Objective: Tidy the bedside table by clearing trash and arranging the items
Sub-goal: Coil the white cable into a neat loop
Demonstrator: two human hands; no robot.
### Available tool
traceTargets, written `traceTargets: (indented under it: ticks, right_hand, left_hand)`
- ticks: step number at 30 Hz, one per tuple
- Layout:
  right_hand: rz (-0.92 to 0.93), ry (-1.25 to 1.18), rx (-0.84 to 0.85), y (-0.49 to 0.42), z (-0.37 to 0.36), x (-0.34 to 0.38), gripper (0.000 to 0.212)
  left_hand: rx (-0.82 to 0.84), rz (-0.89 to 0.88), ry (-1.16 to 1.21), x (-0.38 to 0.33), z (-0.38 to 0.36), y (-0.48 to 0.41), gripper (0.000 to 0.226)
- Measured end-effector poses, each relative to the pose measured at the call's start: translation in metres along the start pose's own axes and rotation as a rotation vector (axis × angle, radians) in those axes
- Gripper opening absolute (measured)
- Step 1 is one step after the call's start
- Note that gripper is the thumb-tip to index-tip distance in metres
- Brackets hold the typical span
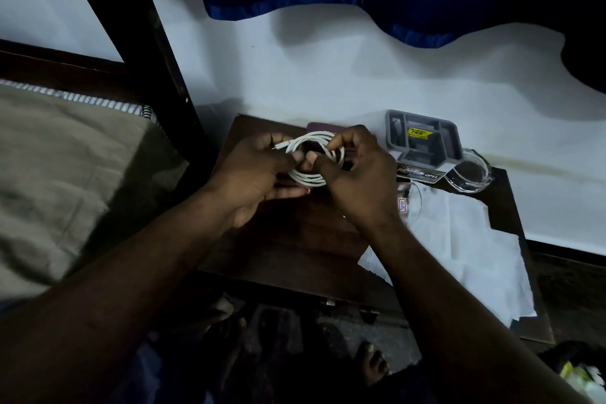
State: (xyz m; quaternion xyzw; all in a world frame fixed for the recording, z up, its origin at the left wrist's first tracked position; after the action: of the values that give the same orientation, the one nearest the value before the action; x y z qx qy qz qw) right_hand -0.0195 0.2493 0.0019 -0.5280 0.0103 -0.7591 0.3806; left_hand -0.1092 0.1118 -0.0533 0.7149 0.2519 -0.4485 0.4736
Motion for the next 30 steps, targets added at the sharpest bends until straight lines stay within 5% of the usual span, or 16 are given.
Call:
traceTargets:
  ticks: [3, 14, 30]
  right_hand:
    - [0.079, 0.045, -0.012, 0.0, 0.002, 0.007, 0.02]
    - [0.074, 0.075, 0.009, 0.004, -0.004, 0.005, 0.013]
    - [-0.509, -0.439, 0.101, 0.008, -0.021, -0.034, 0.012]
  left_hand:
    - [-0.052, -0.064, -0.053, -0.004, 0.004, -0.002, 0.03]
    - [-0.016, -0.177, -0.068, -0.009, -0.002, 0.004, 0.024]
    - [0.009, -0.148, 0.001, -0.008, -0.004, 0.001, 0.024]
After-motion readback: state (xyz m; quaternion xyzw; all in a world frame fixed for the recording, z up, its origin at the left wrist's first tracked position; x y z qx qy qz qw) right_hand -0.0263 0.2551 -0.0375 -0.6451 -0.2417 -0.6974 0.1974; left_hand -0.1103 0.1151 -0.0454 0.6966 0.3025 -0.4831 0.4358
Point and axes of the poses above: each hand's wrist, its own y-axis away from the middle knuckle, its own z-axis out of the back of the hand, x = y × z, the point moved 9 cm from there along -y, towards the middle knuckle, and after that the axes turned 12 degrees about -x, right-handed, at the moved point
